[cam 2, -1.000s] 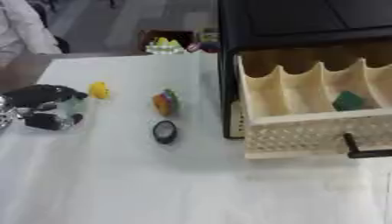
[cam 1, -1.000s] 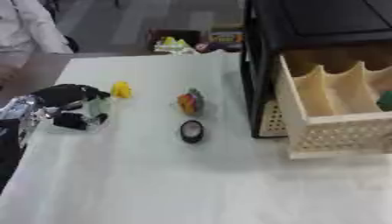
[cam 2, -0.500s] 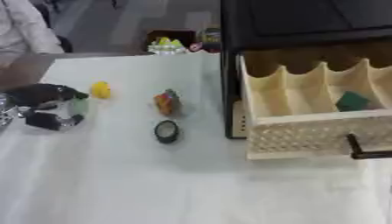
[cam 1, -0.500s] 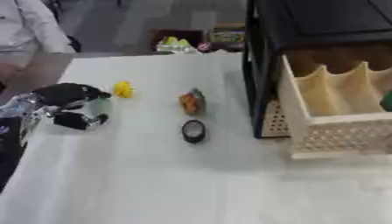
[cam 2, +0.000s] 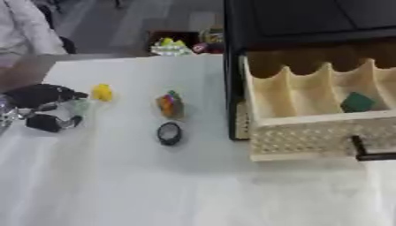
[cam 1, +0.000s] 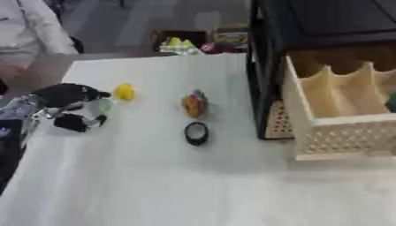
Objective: Pick up objects from table and place into drawer.
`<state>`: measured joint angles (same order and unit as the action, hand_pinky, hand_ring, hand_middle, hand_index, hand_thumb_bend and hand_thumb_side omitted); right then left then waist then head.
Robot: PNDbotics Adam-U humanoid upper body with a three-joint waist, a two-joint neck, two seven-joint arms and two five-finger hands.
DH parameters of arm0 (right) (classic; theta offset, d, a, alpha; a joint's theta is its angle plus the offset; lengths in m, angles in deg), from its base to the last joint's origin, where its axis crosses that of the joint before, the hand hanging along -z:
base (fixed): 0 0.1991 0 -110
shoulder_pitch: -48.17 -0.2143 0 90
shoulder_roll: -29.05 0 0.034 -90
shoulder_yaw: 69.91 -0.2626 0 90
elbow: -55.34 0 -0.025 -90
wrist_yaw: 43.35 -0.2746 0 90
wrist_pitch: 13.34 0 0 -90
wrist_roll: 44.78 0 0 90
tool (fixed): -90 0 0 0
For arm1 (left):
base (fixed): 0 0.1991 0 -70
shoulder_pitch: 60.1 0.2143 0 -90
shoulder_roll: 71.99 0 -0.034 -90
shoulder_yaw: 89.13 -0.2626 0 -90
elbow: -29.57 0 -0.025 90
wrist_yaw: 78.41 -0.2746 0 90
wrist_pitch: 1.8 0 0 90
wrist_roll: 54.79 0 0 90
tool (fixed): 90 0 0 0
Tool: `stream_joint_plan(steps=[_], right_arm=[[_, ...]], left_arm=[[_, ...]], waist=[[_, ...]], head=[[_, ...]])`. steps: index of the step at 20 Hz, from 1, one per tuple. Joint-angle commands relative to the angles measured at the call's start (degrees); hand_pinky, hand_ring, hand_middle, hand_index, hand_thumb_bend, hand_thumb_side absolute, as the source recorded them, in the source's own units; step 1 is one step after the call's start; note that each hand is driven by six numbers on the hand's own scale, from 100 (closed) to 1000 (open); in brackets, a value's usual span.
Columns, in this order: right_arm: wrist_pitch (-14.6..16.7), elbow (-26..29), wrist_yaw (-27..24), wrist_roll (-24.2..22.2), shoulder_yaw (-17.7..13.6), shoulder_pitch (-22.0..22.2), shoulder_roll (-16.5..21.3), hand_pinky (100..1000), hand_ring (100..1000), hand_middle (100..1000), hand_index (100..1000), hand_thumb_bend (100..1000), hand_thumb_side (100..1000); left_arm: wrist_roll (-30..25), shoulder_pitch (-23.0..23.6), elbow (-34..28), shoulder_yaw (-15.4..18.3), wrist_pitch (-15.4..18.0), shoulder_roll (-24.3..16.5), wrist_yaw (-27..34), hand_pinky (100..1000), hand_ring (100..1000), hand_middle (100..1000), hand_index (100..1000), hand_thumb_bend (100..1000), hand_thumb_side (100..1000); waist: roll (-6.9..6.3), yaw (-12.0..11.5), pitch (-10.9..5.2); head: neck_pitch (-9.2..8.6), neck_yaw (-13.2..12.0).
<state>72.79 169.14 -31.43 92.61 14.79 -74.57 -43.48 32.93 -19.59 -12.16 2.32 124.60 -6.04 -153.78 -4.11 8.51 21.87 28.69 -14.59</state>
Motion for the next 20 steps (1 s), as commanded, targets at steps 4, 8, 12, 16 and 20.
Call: stream_joint_plan(steps=[4,8,12,16,20], right_arm=[[0.3,0.8,-0.4,0.4,-0.8,-0.6,0.8,223,457,497,652,100,601],[0.3,0.8,-0.4,0.5,-0.8,-0.5,0.8,222,454,495,649,100,600],[0.2,0.8,-0.5,0.8,-0.9,-0.4,0.7,221,452,494,646,100,598],[0.1,0.8,-0.5,1.0,-1.0,-0.2,0.6,225,452,494,644,100,594],[0.1,0.8,-0.6,1.2,-1.0,-0.1,0.6,224,452,493,643,100,594]], left_arm=[[1.4,-0.6,0.1,0.4,0.0,-2.4,-2.0,696,760,626,975,186,887],[1.8,-0.7,0.3,0.3,-0.1,-2.2,-2.8,626,689,556,939,167,866],[1.9,-1.0,0.5,0.4,0.0,-2.0,-3.1,560,629,490,886,100,819],[2.2,-1.3,0.4,0.3,0.2,-1.7,-2.3,505,594,459,860,100,757],[3.0,-1.4,0.1,0.1,0.4,-1.5,-1.1,466,569,449,848,100,614]], waist=[[0.09,0.2,-1.31],[0.04,0.4,-1.23],[-0.01,0.4,-1.21],[-0.05,0.4,-1.23],[-0.07,0.4,-1.24]], head=[[-0.24,-0.5],[-0.32,-0.6],[-0.24,-0.7],[-0.22,-0.7],[-0.25,-0.7]])
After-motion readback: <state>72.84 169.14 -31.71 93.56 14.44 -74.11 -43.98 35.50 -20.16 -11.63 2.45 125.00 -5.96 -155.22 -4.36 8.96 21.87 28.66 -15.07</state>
